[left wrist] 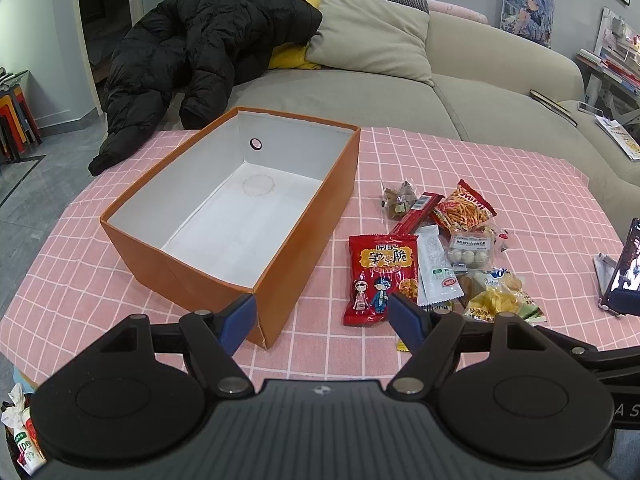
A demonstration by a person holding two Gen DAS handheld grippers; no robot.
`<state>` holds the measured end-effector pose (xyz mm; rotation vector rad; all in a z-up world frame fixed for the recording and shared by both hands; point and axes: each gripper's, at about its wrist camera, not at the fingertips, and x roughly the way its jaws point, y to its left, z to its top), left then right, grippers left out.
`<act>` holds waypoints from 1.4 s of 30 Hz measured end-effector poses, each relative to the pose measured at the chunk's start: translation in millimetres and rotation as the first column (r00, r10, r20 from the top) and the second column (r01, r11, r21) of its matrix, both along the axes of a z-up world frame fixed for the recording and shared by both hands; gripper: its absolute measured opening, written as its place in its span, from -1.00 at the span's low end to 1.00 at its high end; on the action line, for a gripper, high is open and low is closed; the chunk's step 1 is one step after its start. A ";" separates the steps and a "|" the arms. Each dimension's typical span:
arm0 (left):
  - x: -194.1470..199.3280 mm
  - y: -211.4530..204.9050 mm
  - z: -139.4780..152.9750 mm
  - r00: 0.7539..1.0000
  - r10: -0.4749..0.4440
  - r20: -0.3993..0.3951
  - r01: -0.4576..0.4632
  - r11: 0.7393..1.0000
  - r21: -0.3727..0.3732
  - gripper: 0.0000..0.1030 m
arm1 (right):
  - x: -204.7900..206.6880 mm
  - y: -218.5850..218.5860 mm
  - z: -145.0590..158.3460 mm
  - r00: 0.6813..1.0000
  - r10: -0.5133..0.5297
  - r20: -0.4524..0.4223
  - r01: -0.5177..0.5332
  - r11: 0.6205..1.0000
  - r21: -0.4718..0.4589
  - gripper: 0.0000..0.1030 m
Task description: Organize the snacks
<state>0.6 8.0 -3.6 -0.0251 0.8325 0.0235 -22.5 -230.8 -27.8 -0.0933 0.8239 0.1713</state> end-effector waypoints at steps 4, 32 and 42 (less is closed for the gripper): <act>-0.1 1.1 -1.6 1.000 0.002 -0.004 -0.002 1.000 -0.002 0.70 | 1.1 -0.5 -0.8 1.000 0.000 -0.006 0.000 1.000 0.000 0.93; 80.8 -38.7 -63.7 0.965 -0.197 -0.175 0.175 0.976 -0.130 0.61 | 73.5 -39.4 -63.7 0.996 0.014 -0.088 -0.006 0.996 0.084 0.55; 134.4 -44.5 -102.6 0.950 -0.178 -0.258 0.147 0.980 -0.134 0.71 | 116.7 -35.6 -93.1 0.984 -0.023 -0.177 0.039 0.995 0.090 0.50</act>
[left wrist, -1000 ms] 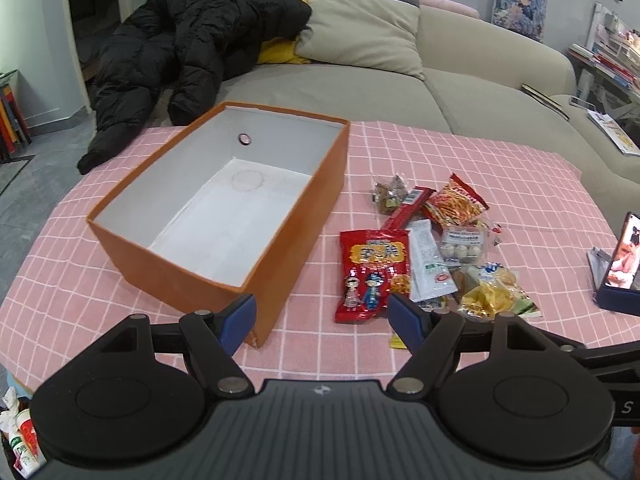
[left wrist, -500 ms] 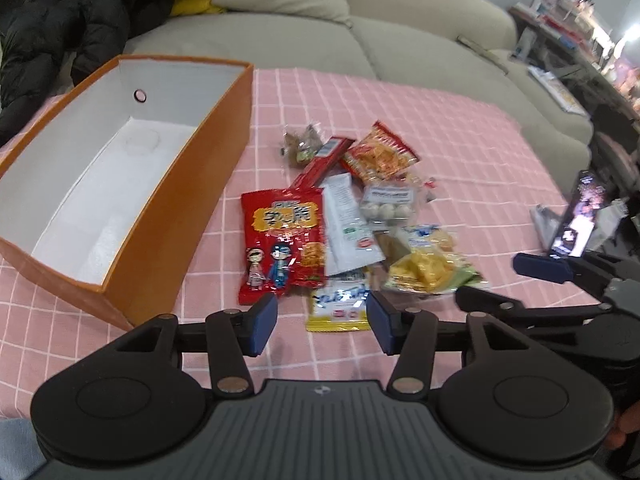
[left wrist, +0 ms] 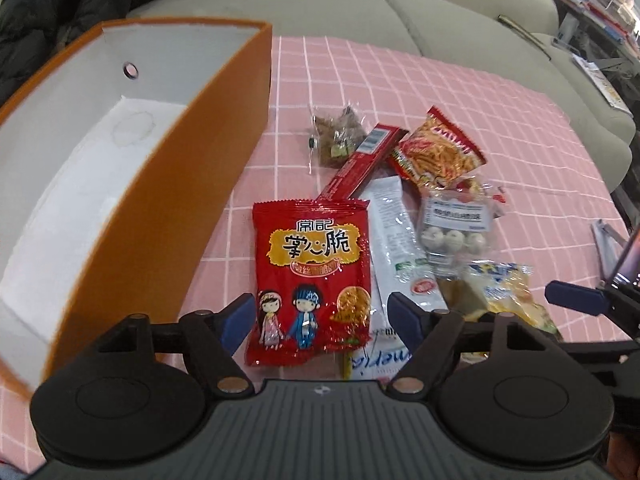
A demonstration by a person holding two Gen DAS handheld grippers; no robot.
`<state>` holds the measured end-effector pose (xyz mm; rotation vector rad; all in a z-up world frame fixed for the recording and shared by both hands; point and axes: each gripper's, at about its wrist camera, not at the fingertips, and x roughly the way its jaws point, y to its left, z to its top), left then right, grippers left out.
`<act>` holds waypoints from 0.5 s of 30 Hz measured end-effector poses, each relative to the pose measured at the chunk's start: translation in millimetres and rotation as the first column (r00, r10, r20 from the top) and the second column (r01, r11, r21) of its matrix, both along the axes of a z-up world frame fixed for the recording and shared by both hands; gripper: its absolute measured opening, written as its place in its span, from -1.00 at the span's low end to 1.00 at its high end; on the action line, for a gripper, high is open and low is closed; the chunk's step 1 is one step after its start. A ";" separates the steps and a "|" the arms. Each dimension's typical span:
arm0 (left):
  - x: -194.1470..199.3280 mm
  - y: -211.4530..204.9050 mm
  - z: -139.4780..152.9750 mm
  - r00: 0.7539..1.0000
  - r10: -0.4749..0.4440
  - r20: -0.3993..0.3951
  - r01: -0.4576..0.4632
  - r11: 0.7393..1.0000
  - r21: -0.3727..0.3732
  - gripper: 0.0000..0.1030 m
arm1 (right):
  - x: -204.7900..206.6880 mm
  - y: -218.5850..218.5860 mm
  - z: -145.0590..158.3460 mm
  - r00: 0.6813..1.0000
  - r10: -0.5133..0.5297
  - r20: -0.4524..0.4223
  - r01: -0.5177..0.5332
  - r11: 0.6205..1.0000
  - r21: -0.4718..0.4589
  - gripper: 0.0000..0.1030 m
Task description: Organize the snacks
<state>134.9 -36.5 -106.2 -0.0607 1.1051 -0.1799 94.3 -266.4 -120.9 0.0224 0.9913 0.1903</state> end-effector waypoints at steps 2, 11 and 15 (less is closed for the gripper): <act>6.6 -0.7 -8.8 1.000 -0.004 -0.018 0.004 1.000 -0.006 0.71 | 4.6 -1.9 -4.8 1.000 -0.006 -0.019 0.006 1.000 0.008 0.44; 24.9 3.6 -27.7 0.999 0.003 -0.041 -0.002 1.000 0.017 0.82 | 16.1 -3.6 -19.5 0.997 -0.010 -0.077 0.014 0.998 0.054 0.23; 28.0 1.0 -33.9 0.999 -0.012 -0.044 0.014 0.999 0.038 0.82 | 16.0 -1.2 -20.3 0.997 0.002 -0.078 0.002 0.999 0.053 0.16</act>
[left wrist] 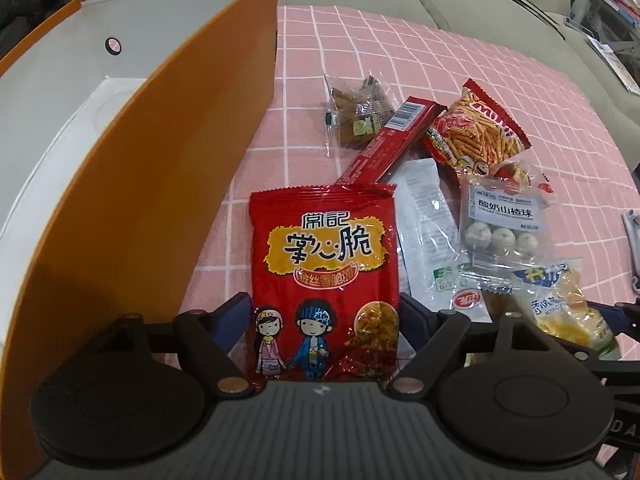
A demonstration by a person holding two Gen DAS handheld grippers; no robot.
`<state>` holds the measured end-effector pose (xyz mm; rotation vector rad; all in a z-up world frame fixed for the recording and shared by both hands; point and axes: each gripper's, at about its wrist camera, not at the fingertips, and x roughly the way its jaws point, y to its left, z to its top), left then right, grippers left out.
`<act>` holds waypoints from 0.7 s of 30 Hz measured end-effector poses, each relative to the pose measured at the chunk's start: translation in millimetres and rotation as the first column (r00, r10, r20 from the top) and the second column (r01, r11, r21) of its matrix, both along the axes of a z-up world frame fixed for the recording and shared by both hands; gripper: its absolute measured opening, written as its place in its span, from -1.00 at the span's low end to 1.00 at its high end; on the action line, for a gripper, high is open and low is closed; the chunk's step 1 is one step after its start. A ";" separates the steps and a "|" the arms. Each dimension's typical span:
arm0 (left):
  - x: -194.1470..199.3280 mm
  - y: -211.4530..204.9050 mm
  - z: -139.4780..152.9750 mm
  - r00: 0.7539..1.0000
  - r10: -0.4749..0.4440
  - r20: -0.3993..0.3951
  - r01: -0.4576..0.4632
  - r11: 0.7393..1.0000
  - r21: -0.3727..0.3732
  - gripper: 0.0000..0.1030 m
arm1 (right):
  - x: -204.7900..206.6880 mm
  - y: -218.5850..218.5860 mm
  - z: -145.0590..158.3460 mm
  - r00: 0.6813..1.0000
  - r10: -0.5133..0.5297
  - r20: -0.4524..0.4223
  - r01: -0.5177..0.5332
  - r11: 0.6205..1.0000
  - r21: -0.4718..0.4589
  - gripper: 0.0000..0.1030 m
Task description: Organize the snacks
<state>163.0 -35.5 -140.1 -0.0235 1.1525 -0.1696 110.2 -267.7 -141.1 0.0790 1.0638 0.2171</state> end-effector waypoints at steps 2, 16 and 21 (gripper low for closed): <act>0.8 -1.1 -0.3 1.000 -0.002 0.002 0.002 1.000 0.004 0.77 | 0.3 0.0 0.0 1.000 0.007 0.001 -0.007 1.000 0.003 0.13; -27.9 4.9 32.5 0.998 0.027 0.053 -0.026 0.999 -0.022 0.52 | -19.6 3.5 15.5 1.000 0.023 0.014 -0.023 1.000 0.012 -0.04; -49.7 1.5 56.1 0.997 0.013 0.078 -0.009 0.999 -0.046 0.52 | -35.8 7.7 25.4 0.999 0.034 0.026 -0.034 0.999 0.012 -0.11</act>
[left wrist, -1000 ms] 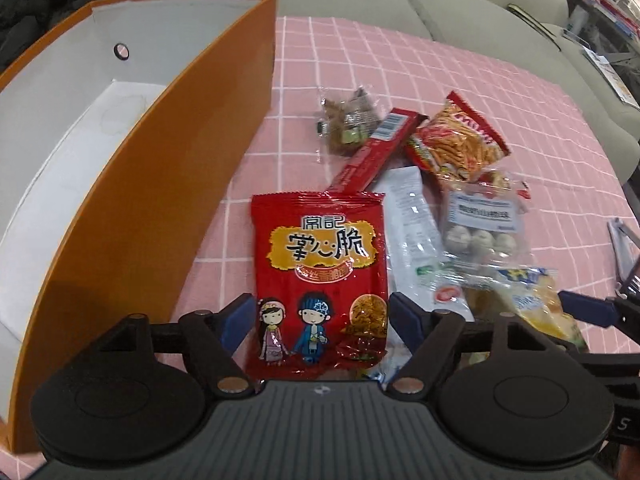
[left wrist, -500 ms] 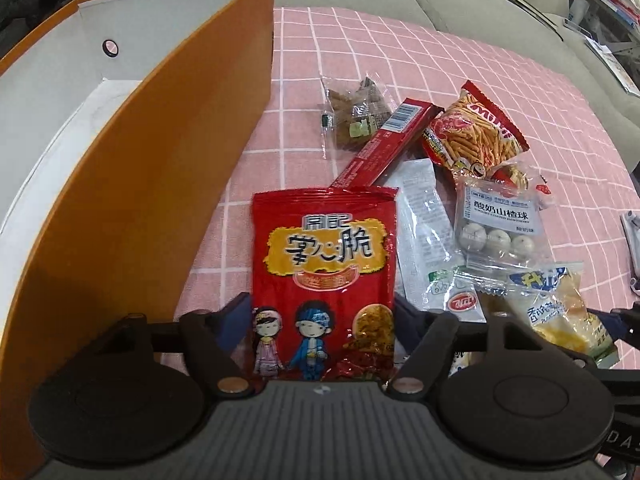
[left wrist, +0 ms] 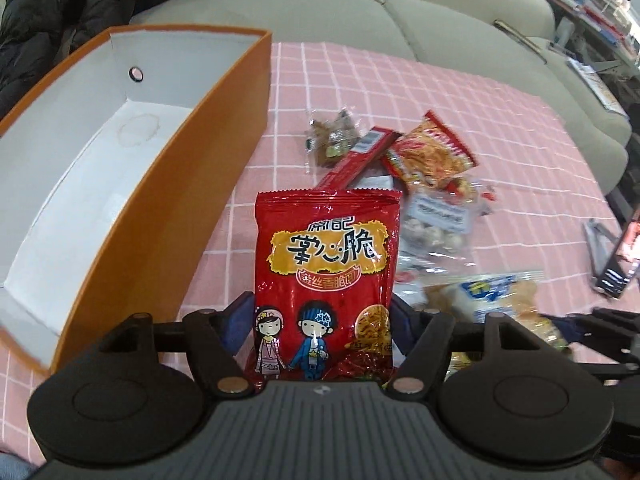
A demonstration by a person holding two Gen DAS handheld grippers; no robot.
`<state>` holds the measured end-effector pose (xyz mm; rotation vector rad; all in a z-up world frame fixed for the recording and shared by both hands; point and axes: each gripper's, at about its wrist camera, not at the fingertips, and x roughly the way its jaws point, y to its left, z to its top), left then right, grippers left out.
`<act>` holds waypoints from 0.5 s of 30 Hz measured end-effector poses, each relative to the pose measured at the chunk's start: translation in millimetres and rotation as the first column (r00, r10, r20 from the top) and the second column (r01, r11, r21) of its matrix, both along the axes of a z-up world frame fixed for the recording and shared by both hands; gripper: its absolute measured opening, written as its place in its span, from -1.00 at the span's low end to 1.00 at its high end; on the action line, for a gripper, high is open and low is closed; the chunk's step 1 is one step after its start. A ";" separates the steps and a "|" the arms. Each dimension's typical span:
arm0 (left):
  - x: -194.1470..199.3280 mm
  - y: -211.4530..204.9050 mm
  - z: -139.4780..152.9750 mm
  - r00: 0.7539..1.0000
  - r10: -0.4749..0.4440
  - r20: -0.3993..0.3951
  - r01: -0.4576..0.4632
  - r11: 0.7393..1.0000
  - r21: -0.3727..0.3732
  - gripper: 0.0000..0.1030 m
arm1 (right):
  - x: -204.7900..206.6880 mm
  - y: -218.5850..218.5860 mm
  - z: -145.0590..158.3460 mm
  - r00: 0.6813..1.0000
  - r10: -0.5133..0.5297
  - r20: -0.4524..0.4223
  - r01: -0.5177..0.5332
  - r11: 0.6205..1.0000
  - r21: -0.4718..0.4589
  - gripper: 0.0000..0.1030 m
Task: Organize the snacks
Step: 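Carry both bags over the orange box and open both tools to drop them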
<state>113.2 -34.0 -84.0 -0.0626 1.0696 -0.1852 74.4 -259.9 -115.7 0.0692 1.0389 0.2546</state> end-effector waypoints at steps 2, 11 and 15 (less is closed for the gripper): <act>-8.4 -1.5 10.0 1.000 -0.010 0.016 0.011 1.000 -0.003 0.52 | -7.9 1.2 3.5 1.000 0.003 -0.002 -0.003 1.000 0.009 -0.12; -40.2 1.2 52.3 0.994 -0.022 0.109 0.023 1.000 -0.011 0.52 | -43.5 7.3 30.9 0.998 0.024 0.063 -0.026 0.999 0.027 -0.14; -50.5 9.7 66.1 0.990 -0.008 0.144 0.010 1.000 -0.013 0.52 | -53.8 12.0 46.3 0.994 0.044 0.098 -0.047 0.998 0.032 -0.16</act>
